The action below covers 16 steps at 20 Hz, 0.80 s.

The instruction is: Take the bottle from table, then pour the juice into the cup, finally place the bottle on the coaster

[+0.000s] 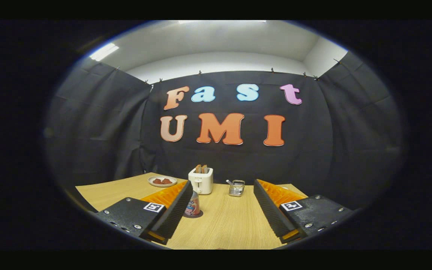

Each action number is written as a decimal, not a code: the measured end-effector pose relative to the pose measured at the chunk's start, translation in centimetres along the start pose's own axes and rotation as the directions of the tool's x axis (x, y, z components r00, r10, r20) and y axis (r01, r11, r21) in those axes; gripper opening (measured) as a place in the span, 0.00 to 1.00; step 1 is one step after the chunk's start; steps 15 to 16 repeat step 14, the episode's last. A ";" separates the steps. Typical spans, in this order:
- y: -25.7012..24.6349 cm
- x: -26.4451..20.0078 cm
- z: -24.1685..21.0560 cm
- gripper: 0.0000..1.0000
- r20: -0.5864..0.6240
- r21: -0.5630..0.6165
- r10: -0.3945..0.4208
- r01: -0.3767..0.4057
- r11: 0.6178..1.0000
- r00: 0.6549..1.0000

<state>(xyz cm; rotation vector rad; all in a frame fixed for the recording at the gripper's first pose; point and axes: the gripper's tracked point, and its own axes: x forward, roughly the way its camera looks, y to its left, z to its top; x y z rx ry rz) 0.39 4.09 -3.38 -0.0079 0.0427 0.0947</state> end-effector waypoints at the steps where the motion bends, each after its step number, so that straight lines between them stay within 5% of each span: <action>1: 0.0 -0.1 0.4 0.97 0.009 -0.005 -0.002 0.002 1.000 1.000; 16: 1.8 -0.5 1.9 0.97 0.027 0.036 0.026 -0.027 0.999 0.999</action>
